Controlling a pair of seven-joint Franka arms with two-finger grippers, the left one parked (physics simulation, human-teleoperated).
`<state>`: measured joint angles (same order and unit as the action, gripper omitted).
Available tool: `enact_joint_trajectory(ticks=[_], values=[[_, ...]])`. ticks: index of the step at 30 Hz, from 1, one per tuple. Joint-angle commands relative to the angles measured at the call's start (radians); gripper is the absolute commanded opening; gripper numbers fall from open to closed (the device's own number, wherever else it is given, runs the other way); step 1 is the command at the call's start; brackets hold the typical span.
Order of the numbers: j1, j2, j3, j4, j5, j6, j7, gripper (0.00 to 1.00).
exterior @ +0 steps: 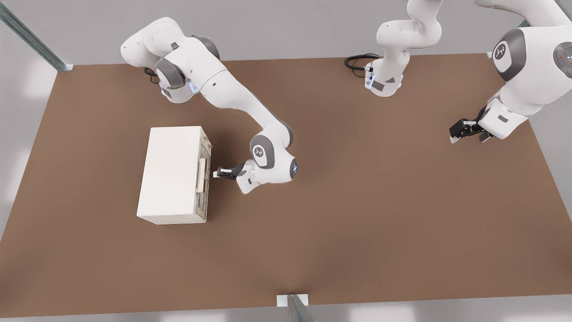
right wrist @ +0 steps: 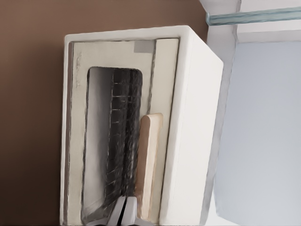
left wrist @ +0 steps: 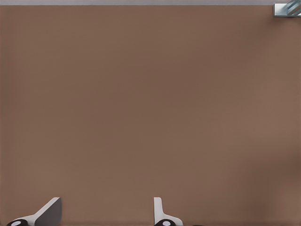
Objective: Keep left arm still and open the oven door with right arm
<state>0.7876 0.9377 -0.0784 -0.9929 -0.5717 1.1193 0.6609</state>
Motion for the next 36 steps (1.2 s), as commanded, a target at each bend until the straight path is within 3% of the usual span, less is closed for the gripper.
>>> enact_joint_trajectory(ticks=[1,6,13,36], values=[[0.007,-0.005,0.002,0.019,0.144,0.097,0.054,0.0],[-0.021,-0.051,-0.095,0.016,0.101,-0.007,-0.198,0.0],[-0.027,-0.031,-0.101,-0.024,-0.019,0.005,-0.224,0.0],[-0.028,0.001,-0.103,-0.044,-0.005,0.062,-0.146,0.0]])
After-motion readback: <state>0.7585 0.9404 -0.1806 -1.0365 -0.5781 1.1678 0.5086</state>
